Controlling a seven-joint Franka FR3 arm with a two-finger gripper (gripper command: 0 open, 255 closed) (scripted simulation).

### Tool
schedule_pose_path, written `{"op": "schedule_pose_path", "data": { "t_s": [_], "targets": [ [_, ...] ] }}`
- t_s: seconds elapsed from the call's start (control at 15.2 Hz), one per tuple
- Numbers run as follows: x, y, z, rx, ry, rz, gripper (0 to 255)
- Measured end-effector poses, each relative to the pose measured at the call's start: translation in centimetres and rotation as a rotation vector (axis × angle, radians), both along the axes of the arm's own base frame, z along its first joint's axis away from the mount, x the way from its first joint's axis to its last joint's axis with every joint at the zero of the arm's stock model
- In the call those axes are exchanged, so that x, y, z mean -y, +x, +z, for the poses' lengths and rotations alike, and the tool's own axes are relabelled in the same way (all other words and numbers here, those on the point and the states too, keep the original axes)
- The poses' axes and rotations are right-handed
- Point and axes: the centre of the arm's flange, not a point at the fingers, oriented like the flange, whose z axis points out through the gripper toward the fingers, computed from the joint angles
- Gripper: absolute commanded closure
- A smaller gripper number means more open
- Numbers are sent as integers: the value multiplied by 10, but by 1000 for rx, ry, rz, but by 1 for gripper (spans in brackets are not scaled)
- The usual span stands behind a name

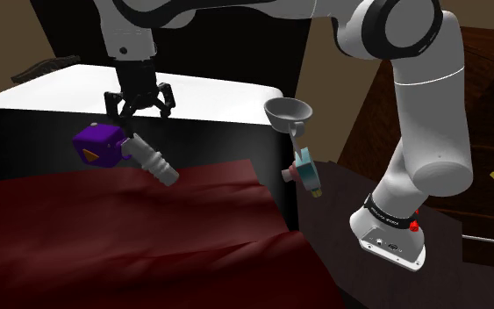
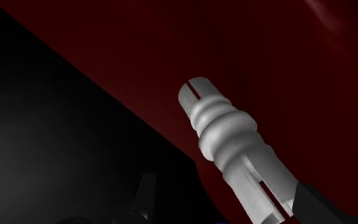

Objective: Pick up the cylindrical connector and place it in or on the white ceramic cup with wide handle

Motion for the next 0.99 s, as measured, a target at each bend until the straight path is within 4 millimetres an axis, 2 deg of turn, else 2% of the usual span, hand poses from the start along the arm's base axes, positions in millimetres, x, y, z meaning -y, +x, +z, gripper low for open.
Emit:
{"op": "schedule_pose_path", "data": {
  "t_s": [0.2,0.33,0.4,0.53,0.86,0.92,0.99],
  "targets": [
    [-10,11,-14,41,32,-13,0],
    [-9,12,-18,62,47,-18,0],
    [-13,9,-25,60,45,-18,0],
    [-4,-6,-53,-53,-37,7,0],
    [1,-13,-62,-109,-78,19,0],
    [1,-13,-62,-110,-79,19,255],
    [1,-13,-62,-110,-79,19,255]
  ]
}}
